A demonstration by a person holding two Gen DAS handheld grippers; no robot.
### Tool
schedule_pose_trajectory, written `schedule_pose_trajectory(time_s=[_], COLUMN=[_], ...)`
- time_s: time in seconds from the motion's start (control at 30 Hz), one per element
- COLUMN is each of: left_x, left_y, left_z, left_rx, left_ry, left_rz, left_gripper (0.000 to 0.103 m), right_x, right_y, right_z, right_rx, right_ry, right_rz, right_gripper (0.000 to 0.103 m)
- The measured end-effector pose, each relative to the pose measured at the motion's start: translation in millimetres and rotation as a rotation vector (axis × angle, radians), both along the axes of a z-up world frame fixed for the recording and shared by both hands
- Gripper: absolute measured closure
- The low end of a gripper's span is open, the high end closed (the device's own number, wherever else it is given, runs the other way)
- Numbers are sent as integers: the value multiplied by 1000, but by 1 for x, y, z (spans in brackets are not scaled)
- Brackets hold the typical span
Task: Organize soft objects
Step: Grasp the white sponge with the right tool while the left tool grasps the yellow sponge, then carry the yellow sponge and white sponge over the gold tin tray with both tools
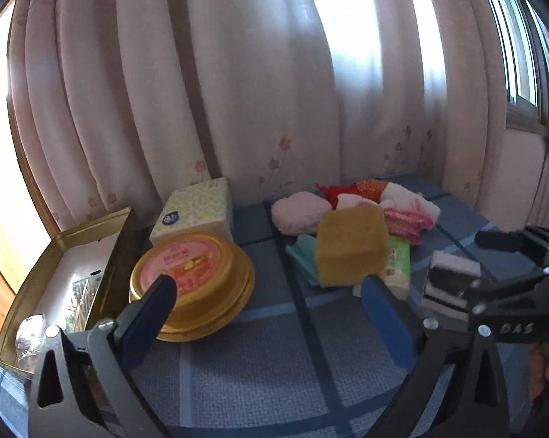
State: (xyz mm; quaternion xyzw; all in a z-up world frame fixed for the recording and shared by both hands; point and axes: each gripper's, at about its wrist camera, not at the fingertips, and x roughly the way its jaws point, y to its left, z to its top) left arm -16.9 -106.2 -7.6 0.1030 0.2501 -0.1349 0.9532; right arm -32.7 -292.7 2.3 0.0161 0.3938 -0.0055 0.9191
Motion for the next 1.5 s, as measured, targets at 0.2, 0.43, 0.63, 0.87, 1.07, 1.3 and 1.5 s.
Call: schedule_pose_trajectory(time_s=[0.2, 0.43, 0.63, 0.87, 1.07, 1.3, 1.5], left_x=[9, 11, 9, 33, 60, 81, 56], left_y=[5, -1, -7, -27, -57, -68, -43], left_z=[-3, -7, -3, 10, 2, -21, -5], left_rx=[-11, -12, -63, -118, -82, -105, -215], left_ry=[46, 70, 52, 73, 120, 265, 122], left_rz=[31, 16, -41, -85, -126, -154, -123], left_gripper=[1, 1, 1, 1, 8, 47, 48], right_x=[11, 4, -7, -21, -25, -28, -31], right_y=[-8, -8, -9, -47, -47, -43, -32], right_z=[-19, -18, -4, 35, 36, 36, 38], right_rx=[84, 84, 53, 127, 125, 103, 34], right_ry=[132, 141, 29, -318, -411, -422, -443], right_rz=[32, 73, 48, -247, -345, -358, -363], right_gripper=[15, 38, 41, 41, 40, 39, 39])
